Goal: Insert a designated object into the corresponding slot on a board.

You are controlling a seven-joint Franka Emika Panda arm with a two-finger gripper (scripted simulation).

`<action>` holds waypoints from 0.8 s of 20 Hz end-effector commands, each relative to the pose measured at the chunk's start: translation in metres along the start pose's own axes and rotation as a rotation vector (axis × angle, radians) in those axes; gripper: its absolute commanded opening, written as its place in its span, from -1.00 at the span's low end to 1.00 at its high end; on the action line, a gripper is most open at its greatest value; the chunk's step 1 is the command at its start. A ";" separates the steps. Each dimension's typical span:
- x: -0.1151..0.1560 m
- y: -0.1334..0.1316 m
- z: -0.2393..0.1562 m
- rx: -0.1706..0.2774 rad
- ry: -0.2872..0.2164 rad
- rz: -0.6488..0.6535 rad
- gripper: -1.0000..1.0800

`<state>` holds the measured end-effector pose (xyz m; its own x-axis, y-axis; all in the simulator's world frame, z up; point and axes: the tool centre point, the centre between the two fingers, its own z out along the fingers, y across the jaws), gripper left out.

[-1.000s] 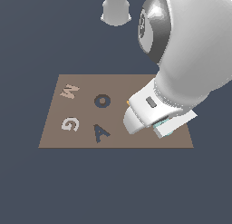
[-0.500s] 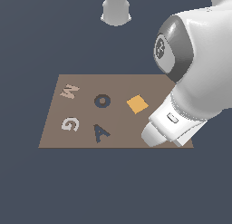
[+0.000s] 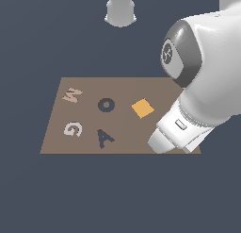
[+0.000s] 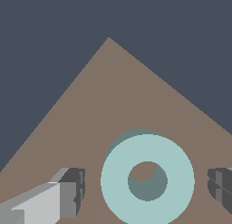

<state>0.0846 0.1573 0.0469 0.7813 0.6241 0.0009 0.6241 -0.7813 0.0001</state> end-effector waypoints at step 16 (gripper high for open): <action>-0.001 0.000 0.017 0.000 -0.001 0.000 -1.00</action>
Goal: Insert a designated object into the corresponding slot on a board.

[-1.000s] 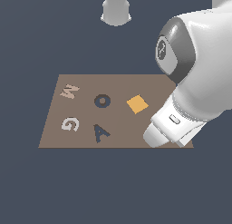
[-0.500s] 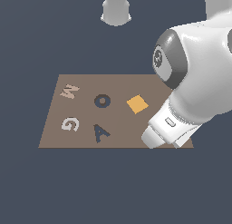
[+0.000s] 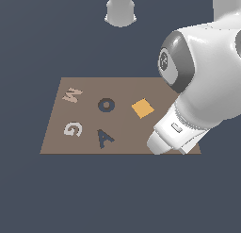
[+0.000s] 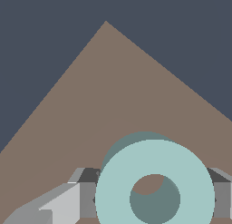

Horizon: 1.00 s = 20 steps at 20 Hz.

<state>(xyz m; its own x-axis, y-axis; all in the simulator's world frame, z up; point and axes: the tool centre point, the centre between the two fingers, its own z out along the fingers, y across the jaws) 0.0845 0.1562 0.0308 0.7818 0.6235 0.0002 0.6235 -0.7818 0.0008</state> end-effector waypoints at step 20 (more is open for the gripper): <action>-0.014 -0.015 -0.003 0.001 -0.001 -0.160 -1.00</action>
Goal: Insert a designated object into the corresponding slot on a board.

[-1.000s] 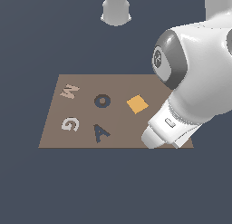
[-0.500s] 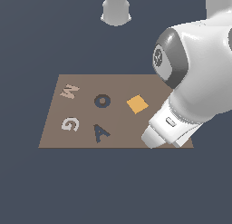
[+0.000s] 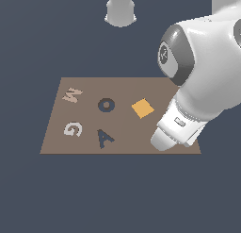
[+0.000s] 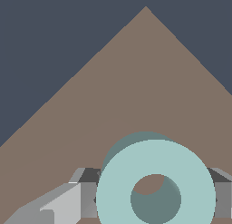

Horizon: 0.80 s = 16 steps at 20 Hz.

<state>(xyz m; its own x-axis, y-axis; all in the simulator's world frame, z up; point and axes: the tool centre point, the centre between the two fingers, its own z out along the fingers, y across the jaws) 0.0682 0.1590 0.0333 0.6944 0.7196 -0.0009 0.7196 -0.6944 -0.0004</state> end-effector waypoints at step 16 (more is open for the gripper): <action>-0.057 -0.040 -0.002 -0.001 0.001 -0.574 -1.00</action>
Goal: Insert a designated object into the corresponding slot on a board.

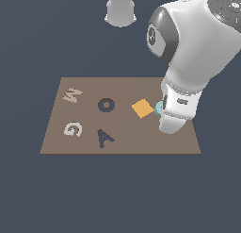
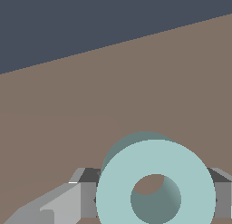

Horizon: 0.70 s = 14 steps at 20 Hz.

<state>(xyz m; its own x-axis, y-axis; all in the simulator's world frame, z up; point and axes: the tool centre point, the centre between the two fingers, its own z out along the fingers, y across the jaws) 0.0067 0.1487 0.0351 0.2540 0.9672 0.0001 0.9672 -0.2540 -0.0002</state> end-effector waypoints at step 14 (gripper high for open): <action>-0.061 -0.040 -0.002 -0.001 0.000 -0.599 -1.00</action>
<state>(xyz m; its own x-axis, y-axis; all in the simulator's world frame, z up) -0.0438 0.1055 0.0368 -0.2815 0.9596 0.0003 0.9596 0.2815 0.0005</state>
